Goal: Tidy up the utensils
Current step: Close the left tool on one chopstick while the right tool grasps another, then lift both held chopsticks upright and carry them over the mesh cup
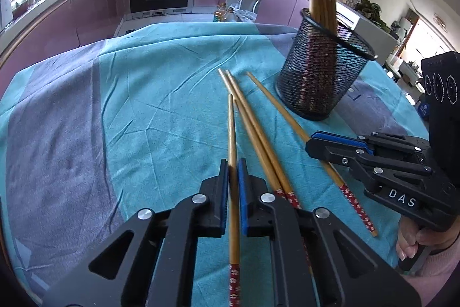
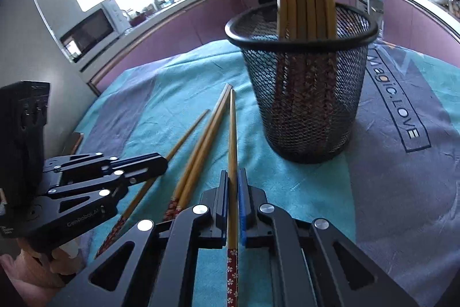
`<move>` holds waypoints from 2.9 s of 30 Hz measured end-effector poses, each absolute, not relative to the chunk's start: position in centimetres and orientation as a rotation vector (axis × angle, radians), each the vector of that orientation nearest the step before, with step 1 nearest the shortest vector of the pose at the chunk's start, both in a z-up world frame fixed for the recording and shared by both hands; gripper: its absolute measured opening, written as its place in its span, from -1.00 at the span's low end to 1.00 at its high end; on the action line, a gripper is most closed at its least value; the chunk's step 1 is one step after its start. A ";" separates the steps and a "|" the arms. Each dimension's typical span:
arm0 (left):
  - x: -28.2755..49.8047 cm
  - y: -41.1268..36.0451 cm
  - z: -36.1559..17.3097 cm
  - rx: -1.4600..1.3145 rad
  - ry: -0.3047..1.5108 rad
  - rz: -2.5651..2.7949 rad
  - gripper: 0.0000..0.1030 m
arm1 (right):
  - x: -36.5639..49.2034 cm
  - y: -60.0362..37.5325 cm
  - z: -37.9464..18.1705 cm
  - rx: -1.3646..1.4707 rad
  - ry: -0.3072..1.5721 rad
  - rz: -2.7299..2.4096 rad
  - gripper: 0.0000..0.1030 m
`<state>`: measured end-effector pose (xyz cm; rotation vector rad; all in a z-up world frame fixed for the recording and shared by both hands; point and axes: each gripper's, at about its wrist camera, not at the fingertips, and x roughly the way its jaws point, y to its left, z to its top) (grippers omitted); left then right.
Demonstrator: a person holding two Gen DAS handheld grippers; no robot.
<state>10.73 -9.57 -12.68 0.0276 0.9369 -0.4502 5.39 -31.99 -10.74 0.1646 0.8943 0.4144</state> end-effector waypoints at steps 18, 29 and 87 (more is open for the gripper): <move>11.0 -10.4 -13.5 0.059 0.983 -0.511 -0.81 | 5.9 -30.1 -11.4 0.089 0.956 0.487 -0.87; 11.6 -10.6 -13.1 0.023 0.991 -0.503 -0.86 | 5.4 -30.8 -10.2 0.096 0.911 0.506 -0.89; 10.3 -11.4 8.5 -0.098 0.516 -0.709 -0.86 | 6.0 -38.8 5.6 0.137 0.406 0.409 -0.88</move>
